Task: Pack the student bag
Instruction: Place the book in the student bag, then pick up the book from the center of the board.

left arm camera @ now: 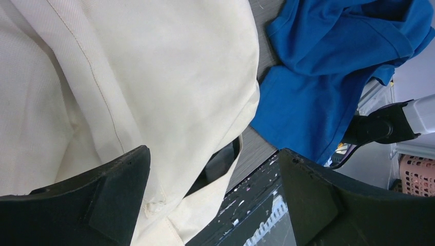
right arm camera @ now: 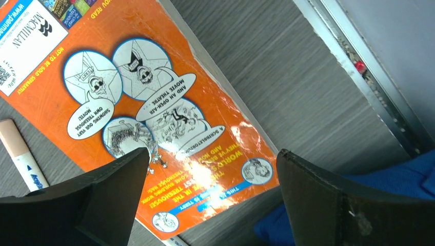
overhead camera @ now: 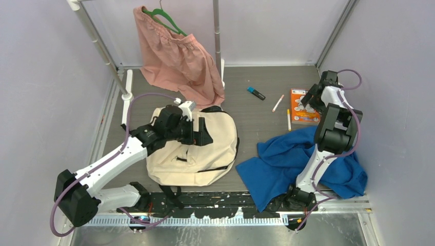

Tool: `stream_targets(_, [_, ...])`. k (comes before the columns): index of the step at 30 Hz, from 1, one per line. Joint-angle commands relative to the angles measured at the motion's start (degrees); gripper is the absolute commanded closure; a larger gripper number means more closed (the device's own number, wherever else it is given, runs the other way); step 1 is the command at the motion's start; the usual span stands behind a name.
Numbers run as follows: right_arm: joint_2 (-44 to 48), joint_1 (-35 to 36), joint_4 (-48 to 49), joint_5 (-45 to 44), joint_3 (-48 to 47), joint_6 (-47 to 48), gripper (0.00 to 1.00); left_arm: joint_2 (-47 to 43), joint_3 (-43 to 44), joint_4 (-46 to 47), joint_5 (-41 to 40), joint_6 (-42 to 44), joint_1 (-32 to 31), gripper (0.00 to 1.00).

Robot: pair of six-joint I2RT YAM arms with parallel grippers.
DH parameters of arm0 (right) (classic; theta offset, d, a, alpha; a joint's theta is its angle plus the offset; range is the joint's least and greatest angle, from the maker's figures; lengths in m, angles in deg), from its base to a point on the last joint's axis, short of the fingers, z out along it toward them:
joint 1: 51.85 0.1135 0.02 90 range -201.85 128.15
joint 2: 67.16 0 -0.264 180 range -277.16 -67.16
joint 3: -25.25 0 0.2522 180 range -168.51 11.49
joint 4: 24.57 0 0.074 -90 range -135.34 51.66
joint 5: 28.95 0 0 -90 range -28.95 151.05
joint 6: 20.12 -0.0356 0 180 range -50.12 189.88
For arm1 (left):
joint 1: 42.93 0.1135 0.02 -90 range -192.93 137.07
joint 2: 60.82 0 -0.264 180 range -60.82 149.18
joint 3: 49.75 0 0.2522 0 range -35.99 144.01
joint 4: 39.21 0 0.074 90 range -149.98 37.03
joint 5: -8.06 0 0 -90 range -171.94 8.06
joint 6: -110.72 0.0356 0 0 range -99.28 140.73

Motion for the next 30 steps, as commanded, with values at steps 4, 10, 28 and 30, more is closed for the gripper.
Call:
stream_targets(4, [-4.53,-1.57,4.76,6.98,-2.21,1.19,0.0,-0.45,0.03,6.84,-1.22,-0.46,-0.03,0.05])
stream_targets(10, [-1.59,-1.7,10.11,20.56,4.21,-1.0,0.01,1.5,1.81,7.41,-1.58,0.03,-0.03,0.05])
stream_targets(28, [4.11,-1.72,17.23,29.05,15.27,-7.18,0.54,6.55,3.36,9.33,2.59,-1.62,-0.03,0.05])
stream_targets(30, [3.42,-1.79,17.25,28.32,15.29,-6.96,0.38,7.21,3.73,9.07,3.26,-1.67,-0.03,0.05])
